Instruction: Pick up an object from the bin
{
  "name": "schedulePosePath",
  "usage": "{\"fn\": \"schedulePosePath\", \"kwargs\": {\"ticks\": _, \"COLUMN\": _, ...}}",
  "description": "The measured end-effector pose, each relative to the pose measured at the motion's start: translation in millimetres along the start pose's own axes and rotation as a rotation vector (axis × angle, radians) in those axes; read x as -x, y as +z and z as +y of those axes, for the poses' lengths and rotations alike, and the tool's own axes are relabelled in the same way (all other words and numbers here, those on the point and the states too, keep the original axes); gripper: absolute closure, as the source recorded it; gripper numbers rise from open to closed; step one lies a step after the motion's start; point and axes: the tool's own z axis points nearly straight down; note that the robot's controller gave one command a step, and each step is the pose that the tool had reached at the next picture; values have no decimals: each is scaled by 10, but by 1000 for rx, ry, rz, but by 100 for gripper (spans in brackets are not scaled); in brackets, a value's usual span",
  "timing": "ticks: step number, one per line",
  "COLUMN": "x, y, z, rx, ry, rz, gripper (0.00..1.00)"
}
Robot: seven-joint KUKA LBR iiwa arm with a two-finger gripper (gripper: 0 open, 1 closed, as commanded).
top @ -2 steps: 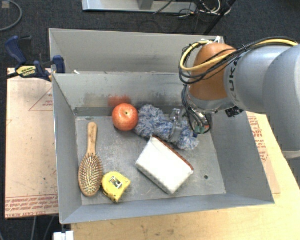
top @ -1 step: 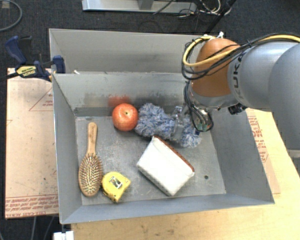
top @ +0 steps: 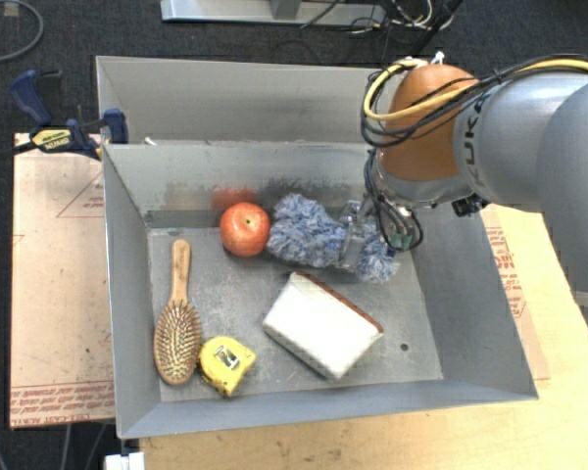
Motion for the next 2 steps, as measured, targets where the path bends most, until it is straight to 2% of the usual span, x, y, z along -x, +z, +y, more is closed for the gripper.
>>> {"fn": "schedulePosePath", "kwargs": {"ticks": 2, "x": -6, "y": -383, "z": 0, "rx": 0, "ry": 0, "rz": 3, "gripper": 100}}
